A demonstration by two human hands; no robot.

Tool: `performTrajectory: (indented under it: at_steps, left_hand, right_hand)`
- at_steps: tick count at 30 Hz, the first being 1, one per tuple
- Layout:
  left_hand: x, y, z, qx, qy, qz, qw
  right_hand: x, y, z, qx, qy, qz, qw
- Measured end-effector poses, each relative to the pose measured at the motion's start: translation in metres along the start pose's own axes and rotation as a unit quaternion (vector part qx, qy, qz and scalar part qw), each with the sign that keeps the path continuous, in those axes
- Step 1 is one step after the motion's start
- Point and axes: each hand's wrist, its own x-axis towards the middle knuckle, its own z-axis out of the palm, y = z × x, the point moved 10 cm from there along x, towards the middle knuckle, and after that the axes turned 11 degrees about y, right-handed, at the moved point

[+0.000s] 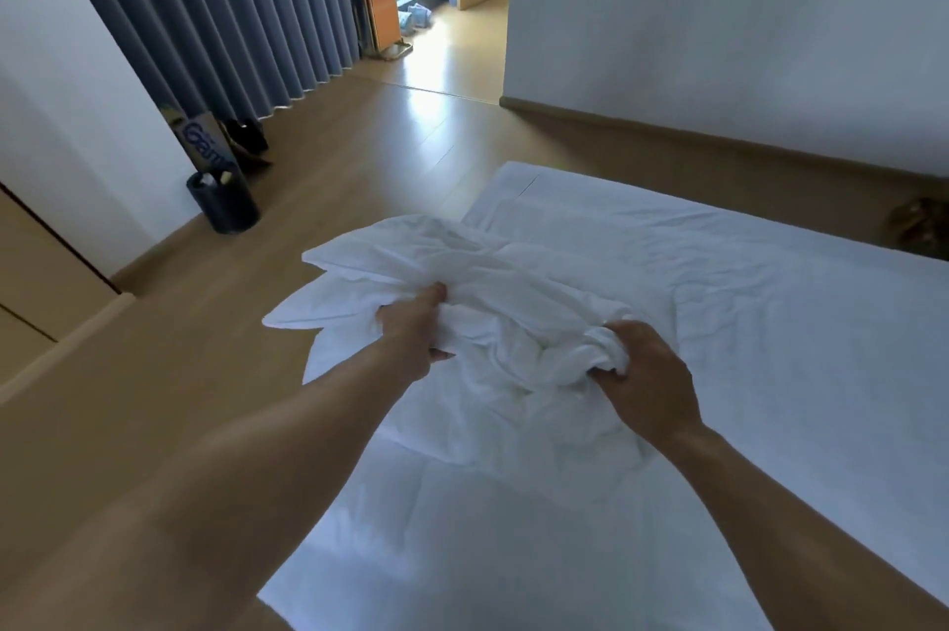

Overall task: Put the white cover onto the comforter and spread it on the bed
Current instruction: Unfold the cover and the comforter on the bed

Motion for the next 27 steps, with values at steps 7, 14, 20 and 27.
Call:
performTrajectory:
  at_steps: [7, 14, 20, 27]
  left_hand:
    - [-0.011, 0.111, 0.112, 0.041, -0.097, 0.073, 0.992]
    - [-0.031, 0.175, 0.185, 0.096, -0.218, 0.16, 0.958]
    - [-0.014, 0.163, 0.186, 0.152, -0.197, 0.227, 0.942]
    - [0.036, 0.111, 0.127, 0.248, -0.147, 0.232, 0.929]
  right_hand:
    - [0.134, 0.02, -0.039, -0.015, 0.063, 0.037, 0.997]
    - [0.221, 0.041, -0.066, -0.125, 0.068, 0.108, 0.984]
    - [0.206, 0.037, -0.057, -0.092, 0.057, 0.084, 0.991]
    - [0.136, 0.038, 0.023, -0.08, -0.096, 0.094, 0.988]
